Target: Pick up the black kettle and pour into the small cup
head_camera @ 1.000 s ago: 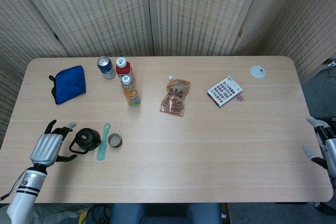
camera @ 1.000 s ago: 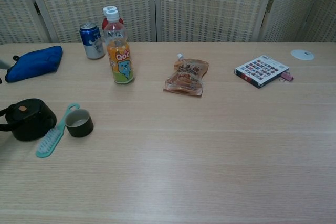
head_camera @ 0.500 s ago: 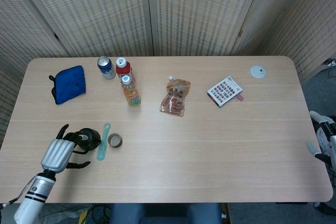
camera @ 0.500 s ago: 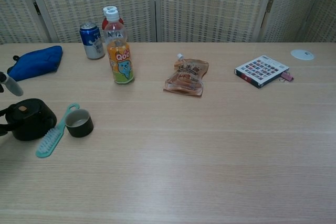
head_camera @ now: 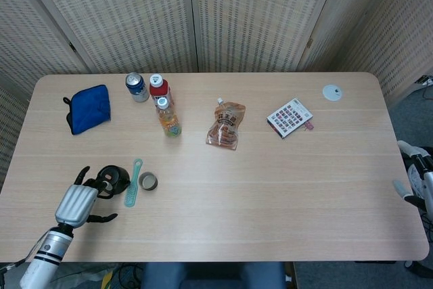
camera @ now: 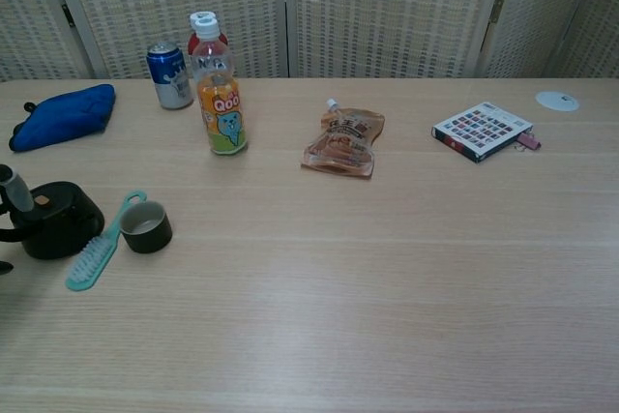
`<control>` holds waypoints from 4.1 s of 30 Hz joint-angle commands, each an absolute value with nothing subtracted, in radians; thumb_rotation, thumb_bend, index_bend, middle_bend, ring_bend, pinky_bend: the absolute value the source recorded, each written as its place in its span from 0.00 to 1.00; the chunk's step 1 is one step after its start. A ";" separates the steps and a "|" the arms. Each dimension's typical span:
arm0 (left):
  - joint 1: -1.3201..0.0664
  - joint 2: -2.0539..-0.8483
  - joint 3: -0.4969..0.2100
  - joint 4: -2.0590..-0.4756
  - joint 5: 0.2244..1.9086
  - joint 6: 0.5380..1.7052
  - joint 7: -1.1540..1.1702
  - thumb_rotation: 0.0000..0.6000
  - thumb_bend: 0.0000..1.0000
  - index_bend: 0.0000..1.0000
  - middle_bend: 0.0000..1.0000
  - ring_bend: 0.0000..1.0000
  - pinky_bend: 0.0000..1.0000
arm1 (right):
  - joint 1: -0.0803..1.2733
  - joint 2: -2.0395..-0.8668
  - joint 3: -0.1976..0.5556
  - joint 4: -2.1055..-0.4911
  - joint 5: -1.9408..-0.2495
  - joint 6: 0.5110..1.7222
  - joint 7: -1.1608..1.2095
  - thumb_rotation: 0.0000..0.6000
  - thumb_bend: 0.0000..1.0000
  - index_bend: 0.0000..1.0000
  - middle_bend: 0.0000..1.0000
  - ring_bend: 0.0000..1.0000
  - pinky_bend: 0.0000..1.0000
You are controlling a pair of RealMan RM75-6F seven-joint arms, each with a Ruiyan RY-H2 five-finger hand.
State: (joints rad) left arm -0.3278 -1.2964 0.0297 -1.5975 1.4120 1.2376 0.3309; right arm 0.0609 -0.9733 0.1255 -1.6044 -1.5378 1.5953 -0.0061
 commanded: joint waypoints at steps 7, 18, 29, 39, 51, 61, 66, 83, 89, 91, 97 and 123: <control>-0.328 -1.311 0.033 -1.568 1.414 1.218 0.329 0.60 0.02 0.40 0.39 0.35 0.00 | 0.059 -0.971 0.123 -1.608 -1.539 1.598 -0.005 1.00 0.19 0.23 0.32 0.24 0.27; -0.332 -1.318 0.034 -1.563 1.420 1.200 0.345 0.60 0.02 0.41 0.39 0.36 0.00 | 0.053 -0.969 0.120 -1.607 -1.538 1.605 0.000 1.00 0.19 0.23 0.32 0.24 0.27; -0.333 -1.330 0.037 -1.560 1.418 1.188 0.377 0.60 0.02 0.42 0.41 0.36 0.00 | 0.047 -0.969 0.119 -1.603 -1.535 1.610 0.004 1.00 0.19 0.23 0.32 0.24 0.27; -0.323 -1.332 0.044 -1.558 1.417 1.192 0.404 0.59 0.02 0.45 0.44 0.38 0.00 | 0.040 -0.968 0.116 -1.600 -1.536 1.618 0.008 1.00 0.19 0.23 0.32 0.24 0.27; -0.322 -1.336 0.049 -1.543 1.399 1.165 0.402 0.60 0.02 0.48 0.47 0.41 0.00 | 0.035 -0.972 0.116 -1.595 -1.531 1.622 0.011 1.00 0.19 0.23 0.32 0.24 0.27; -0.324 -1.342 0.051 -1.538 1.386 1.142 0.391 0.58 0.02 0.52 0.52 0.44 0.00 | 0.034 -0.975 0.117 -1.590 -1.524 1.618 0.013 1.00 0.19 0.23 0.32 0.24 0.27; -0.330 -1.341 0.052 -1.531 1.382 1.127 0.396 0.56 0.02 0.54 0.55 0.46 0.00 | 0.032 -0.976 0.119 -1.590 -1.521 1.619 0.013 1.00 0.19 0.23 0.32 0.24 0.27; -0.364 -1.329 0.020 -1.533 1.343 1.063 0.294 0.34 0.02 0.76 0.84 0.74 0.00 | 0.030 -0.980 0.124 -1.583 -1.509 1.618 0.017 1.00 0.19 0.23 0.32 0.24 0.25; -0.383 -1.335 -0.003 -1.518 1.341 1.045 0.227 0.21 0.02 0.85 0.95 0.84 0.00 | 0.032 -0.982 0.129 -1.579 -1.503 1.617 0.022 1.00 0.19 0.23 0.32 0.24 0.24; -0.391 -1.336 -0.010 -1.511 1.338 1.037 0.211 0.19 0.02 0.88 0.98 0.87 0.00 | 0.031 -0.982 0.129 -1.577 -1.501 1.615 0.023 1.00 0.19 0.23 0.32 0.24 0.24; -0.404 -1.343 -0.029 -1.496 1.320 1.022 0.172 0.13 0.02 0.98 1.00 0.94 0.00 | 0.030 -0.984 0.132 -1.573 -1.496 1.617 0.026 1.00 0.19 0.23 0.32 0.24 0.24; -0.394 -1.399 -0.123 -1.434 1.262 1.156 0.144 0.43 0.32 1.00 1.00 1.00 0.26 | 0.020 -0.991 0.136 -1.556 -1.487 1.626 0.052 1.00 0.19 0.23 0.32 0.24 0.22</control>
